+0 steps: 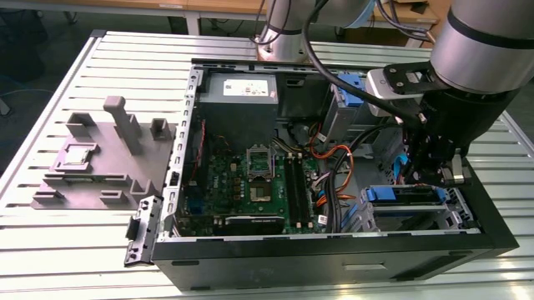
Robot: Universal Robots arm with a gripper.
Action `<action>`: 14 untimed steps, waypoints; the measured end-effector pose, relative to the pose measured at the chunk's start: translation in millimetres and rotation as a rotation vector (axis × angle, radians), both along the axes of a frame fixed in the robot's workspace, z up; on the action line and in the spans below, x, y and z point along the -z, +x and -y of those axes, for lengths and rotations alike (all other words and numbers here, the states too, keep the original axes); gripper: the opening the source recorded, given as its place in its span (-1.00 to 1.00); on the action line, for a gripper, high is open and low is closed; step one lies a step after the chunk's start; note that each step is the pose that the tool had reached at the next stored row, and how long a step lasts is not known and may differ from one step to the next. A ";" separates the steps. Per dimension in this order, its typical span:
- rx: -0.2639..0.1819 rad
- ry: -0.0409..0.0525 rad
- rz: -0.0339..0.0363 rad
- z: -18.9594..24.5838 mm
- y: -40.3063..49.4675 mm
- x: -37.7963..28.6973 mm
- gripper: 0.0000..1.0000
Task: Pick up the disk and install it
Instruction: 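Insert the second disk wire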
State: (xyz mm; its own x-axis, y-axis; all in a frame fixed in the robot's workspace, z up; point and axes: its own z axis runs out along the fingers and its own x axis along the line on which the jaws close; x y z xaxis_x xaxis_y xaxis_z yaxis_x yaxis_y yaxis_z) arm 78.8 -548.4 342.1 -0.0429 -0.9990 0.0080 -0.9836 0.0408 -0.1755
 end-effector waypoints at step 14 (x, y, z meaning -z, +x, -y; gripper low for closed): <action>-0.004 0.0339 0.0150 13.8 -2.9 4.6 -0.68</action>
